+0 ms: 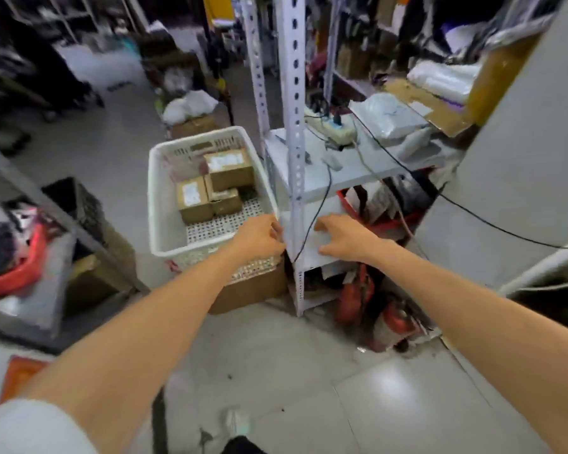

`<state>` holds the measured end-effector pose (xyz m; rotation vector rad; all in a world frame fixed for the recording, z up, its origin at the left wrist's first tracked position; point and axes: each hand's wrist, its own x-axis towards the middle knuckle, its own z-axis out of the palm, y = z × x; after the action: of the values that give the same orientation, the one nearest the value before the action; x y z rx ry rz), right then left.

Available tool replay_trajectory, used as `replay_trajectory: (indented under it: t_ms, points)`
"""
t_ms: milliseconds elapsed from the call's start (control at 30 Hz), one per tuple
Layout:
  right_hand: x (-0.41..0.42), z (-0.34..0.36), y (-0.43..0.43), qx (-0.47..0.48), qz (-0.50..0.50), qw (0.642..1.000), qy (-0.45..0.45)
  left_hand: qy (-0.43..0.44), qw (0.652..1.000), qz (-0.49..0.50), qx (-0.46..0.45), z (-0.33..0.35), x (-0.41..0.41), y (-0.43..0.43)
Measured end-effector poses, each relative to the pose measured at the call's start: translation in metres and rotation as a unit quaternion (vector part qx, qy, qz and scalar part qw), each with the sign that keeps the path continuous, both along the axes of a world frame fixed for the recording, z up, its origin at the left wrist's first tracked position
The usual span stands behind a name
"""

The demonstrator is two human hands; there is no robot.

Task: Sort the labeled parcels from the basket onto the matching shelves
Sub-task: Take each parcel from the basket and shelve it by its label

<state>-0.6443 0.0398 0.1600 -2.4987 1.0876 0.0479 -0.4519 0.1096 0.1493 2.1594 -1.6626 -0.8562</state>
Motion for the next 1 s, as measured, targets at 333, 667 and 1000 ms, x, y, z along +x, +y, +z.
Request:
replay_trajectory:
  t_ms: [333,667,1000]
  points:
    - [0.218,0.001,0.017,0.015,0.078,0.997,0.004,-0.013,0.994,0.105,0.011,0.002,0.206,0.058]
    - [0.273,-0.006,-0.025,0.034,0.025,0.999,0.014,0.022,0.997,0.074,0.020,-0.019,0.267,-0.001]
    - [0.372,-0.053,-0.152,0.040,0.035,0.998,0.043,-0.027,0.994,0.080,0.074,-0.041,0.380,-0.093]
